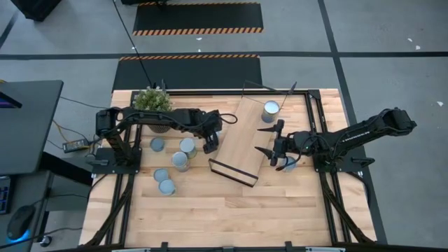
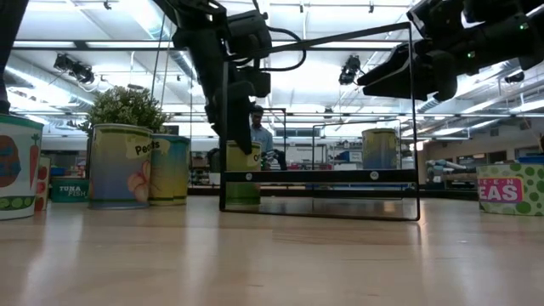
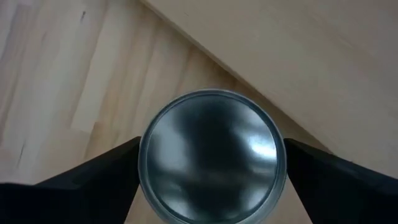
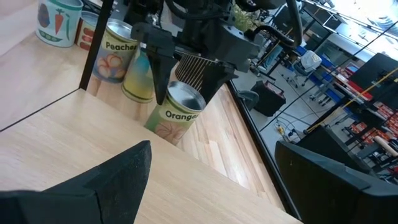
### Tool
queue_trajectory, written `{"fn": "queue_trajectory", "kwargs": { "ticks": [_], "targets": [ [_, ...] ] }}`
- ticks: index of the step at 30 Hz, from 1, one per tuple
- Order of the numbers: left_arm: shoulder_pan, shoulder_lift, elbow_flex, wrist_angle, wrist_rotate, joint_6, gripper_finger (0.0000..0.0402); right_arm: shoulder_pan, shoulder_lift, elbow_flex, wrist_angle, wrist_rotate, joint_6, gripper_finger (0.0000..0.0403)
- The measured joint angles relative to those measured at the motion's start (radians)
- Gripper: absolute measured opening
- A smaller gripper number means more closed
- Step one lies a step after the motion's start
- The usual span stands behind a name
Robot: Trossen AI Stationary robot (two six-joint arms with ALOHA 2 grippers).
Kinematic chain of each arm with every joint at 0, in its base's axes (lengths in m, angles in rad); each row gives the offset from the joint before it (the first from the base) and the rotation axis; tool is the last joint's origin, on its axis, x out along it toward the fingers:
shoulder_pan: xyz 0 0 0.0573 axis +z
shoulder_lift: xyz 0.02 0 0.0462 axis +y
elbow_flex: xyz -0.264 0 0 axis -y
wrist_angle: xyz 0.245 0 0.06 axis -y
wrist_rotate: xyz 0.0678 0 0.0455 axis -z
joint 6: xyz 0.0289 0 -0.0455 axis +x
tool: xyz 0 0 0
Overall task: Pick and place cans onto a shelf
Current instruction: Put the canned oranges on the shelf
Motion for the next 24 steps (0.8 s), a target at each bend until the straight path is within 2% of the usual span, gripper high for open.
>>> {"fn": "queue_trajectory", "kwargs": {
  "ticks": [12, 24],
  "targets": [
    [0.003, 0.019, -0.002, 0.008, 0.002, 0.034, 0.0320, 0.006, 0.000, 0.000, 0.003, 0.007, -0.006, 0.0350],
    [0.019, 0.019, 0.041, -0.021, 0.019, 0.050, 0.0320, 0.006, 0.000, 0.000, 0.002, 0.008, -0.007, 0.0350]
  ]
}}
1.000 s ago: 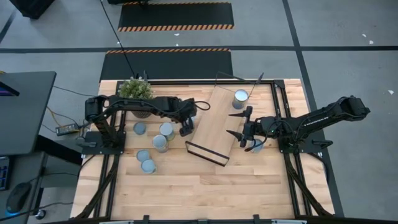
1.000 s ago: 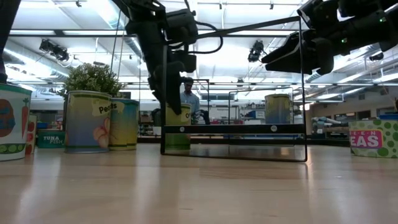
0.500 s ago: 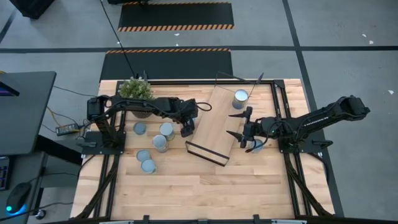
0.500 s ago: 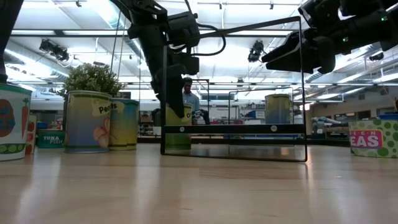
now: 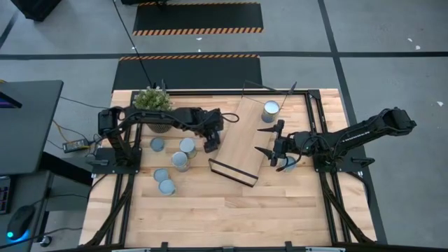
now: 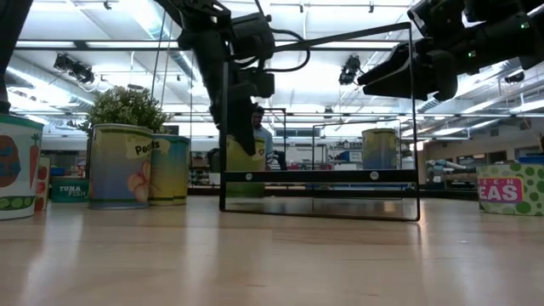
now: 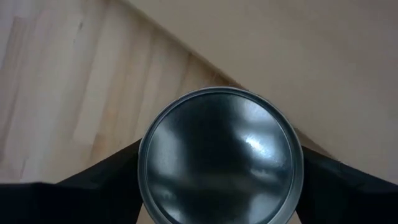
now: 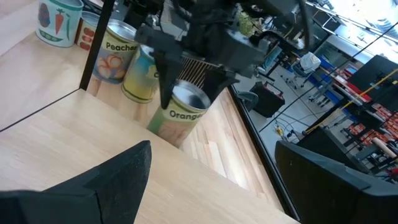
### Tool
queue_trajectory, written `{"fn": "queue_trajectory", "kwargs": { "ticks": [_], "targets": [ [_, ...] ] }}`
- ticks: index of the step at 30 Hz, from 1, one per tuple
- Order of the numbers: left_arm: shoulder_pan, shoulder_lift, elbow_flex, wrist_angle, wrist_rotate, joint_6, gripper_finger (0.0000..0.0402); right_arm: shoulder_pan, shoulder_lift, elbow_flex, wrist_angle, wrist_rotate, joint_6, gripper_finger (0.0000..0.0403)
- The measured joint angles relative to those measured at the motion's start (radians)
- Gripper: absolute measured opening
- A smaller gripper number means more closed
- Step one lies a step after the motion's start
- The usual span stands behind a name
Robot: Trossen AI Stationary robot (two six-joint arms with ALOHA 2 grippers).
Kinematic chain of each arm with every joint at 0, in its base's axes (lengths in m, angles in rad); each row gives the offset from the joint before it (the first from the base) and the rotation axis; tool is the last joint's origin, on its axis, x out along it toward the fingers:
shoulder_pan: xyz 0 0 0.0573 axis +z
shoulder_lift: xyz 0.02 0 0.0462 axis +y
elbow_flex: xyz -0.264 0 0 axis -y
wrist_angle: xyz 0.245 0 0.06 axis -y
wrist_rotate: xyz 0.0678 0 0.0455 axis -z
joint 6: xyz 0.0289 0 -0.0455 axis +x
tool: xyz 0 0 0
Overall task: Pick and place cans onto a shelf
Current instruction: Put the canned oranges on the shelf
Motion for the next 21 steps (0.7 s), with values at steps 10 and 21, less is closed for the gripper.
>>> {"fn": "queue_trajectory", "kwargs": {
  "ticks": [10, 21],
  "targets": [
    [0.062, 0.000, 0.217, -0.083, 0.000, 0.069, 0.0320, 0.019, -0.032, 0.000, -0.037, 0.092, 0.001, 0.0350],
    [0.148, 0.091, 0.395, -0.021, 0.053, 0.139, 0.0319, 0.041, -0.230, 0.021, -0.238, 0.108, 0.069, 0.0350]
  ]
}}
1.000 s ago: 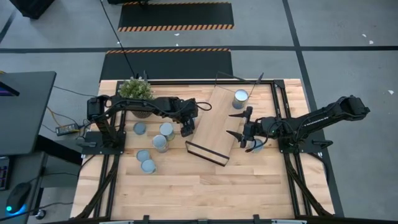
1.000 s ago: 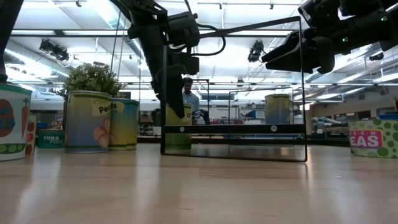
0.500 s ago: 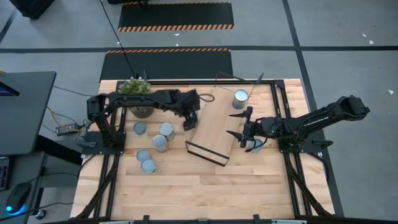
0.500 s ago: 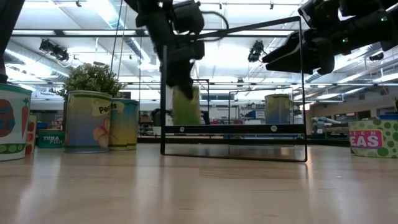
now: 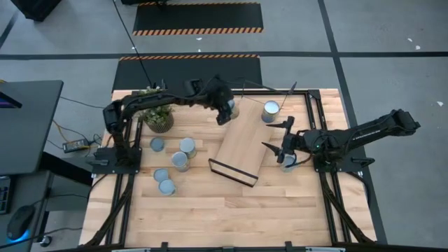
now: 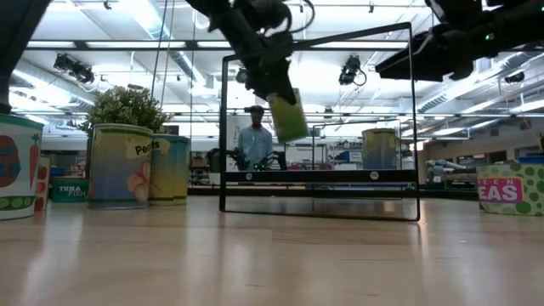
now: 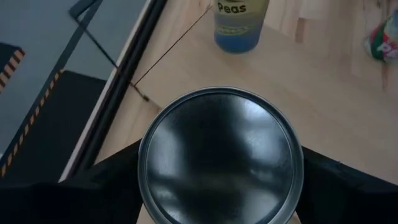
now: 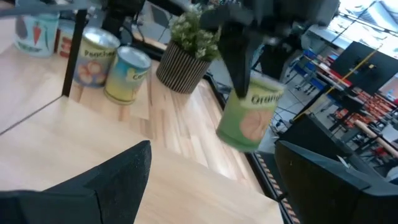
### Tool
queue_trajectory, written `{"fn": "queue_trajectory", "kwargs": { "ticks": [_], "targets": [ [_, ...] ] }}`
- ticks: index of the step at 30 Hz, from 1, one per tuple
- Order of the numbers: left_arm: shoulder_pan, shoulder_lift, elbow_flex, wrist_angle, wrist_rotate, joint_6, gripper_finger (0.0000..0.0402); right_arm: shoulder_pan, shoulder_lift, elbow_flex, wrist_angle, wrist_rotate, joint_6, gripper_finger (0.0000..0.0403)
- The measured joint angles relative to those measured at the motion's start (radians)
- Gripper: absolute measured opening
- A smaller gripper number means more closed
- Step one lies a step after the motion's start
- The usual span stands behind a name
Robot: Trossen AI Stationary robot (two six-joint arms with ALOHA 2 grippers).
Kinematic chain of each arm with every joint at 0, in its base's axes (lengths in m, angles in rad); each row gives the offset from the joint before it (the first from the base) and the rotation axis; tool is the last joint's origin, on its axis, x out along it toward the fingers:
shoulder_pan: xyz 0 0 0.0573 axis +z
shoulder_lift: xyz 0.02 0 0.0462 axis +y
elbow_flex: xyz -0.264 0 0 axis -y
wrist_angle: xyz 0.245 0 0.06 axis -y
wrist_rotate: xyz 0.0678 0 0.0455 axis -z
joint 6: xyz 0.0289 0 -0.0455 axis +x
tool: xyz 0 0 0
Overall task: Pick and place cans onto a shelf
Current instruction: Put the canned oranges on the shelf
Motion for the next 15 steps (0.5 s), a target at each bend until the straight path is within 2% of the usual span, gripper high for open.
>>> {"fn": "queue_trajectory", "kwargs": {
  "ticks": [10, 15],
  "targets": [
    [0.034, 0.230, 0.303, -0.095, 0.055, 0.086, 0.0320, -0.003, -0.116, 0.000, -0.101, -0.001, 0.042, 0.0350],
    [0.058, 0.298, 0.380, -0.111, 0.079, 0.103, 0.0321, -0.004, -0.110, 0.000, -0.103, -0.002, 0.042, 0.0350]
  ]
}}
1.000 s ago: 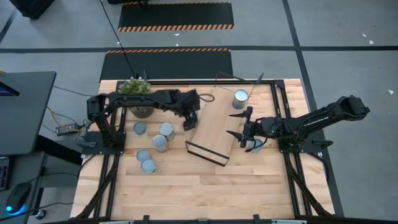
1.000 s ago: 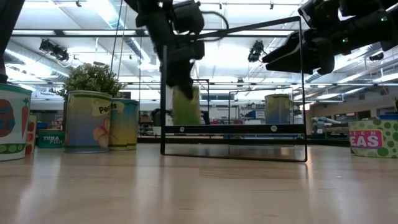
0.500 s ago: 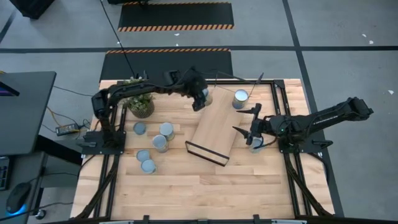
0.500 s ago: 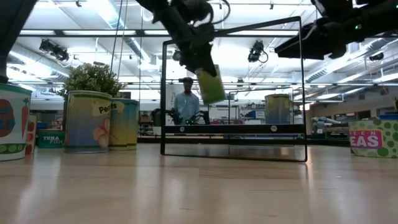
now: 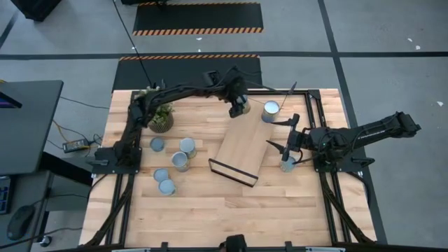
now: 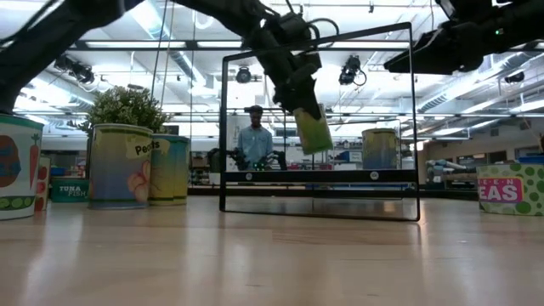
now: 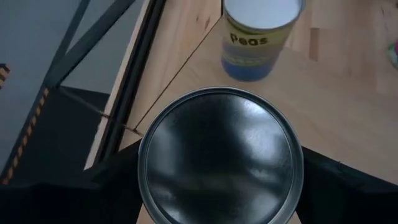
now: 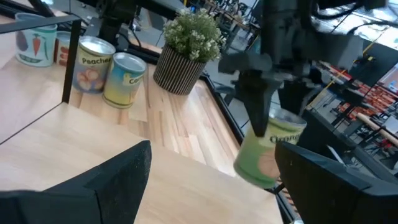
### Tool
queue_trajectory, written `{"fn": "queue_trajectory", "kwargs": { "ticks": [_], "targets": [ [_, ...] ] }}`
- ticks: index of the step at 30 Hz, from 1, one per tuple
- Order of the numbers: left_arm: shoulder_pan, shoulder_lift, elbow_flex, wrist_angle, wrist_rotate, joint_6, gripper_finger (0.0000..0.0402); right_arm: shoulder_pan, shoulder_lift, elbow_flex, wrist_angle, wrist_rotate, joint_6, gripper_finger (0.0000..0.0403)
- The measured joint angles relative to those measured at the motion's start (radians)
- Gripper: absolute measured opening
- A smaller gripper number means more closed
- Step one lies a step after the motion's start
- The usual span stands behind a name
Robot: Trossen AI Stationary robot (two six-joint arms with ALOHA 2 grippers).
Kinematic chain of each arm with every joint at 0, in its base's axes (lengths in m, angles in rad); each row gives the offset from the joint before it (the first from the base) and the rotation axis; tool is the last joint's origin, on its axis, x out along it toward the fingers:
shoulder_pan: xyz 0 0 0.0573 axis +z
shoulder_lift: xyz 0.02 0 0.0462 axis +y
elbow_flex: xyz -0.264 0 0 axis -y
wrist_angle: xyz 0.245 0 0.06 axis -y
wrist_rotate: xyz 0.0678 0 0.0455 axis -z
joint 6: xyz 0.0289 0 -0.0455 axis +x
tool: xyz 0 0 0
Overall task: Pick and place cans onto a shelf
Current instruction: Put the canned oranges on the shelf
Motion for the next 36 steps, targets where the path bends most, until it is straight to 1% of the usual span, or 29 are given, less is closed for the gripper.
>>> {"fn": "queue_trajectory", "kwargs": {
  "ticks": [4, 10, 14, 22, 25, 28, 31, 33, 36],
  "targets": [
    [0.012, 0.032, 0.009, 0.018, 0.030, 0.000, 0.0321, -0.003, 0.002, 0.000, -0.002, 0.000, -0.002, 0.0350],
    [0.004, 0.076, 0.009, 0.042, 0.040, 0.001, 0.0322, -0.008, 0.002, 0.000, -0.004, 0.000, -0.001, 0.0350],
    [0.000, 0.076, 0.009, 0.043, 0.044, 0.010, 0.0322, -0.008, 0.002, 0.000, -0.005, -0.001, -0.001, 0.0350],
    [-0.026, 0.076, 0.009, 0.049, 0.041, 0.080, 0.0324, -0.008, 0.002, 0.000, -0.005, -0.001, -0.001, 0.0350],
    [-0.038, 0.085, 0.009, 0.061, 0.010, 0.106, 0.0338, -0.008, 0.002, 0.000, -0.005, -0.005, -0.001, 0.0350],
    [-0.050, 0.100, 0.009, 0.058, -0.038, 0.112, 0.0362, -0.008, 0.002, 0.000, -0.005, -0.020, 0.001, 0.0350],
    [-0.058, 0.109, 0.008, 0.058, -0.054, 0.137, 0.0388, -0.008, 0.002, 0.000, -0.006, -0.026, 0.001, 0.0350],
    [-0.063, 0.109, 0.008, 0.062, -0.065, 0.158, 0.0396, -0.008, 0.002, 0.000, -0.006, -0.027, 0.001, 0.0350],
    [-0.066, 0.109, 0.008, 0.080, -0.092, 0.170, 0.0396, -0.008, 0.002, 0.000, -0.006, -0.027, 0.001, 0.0350]
  ]
}}
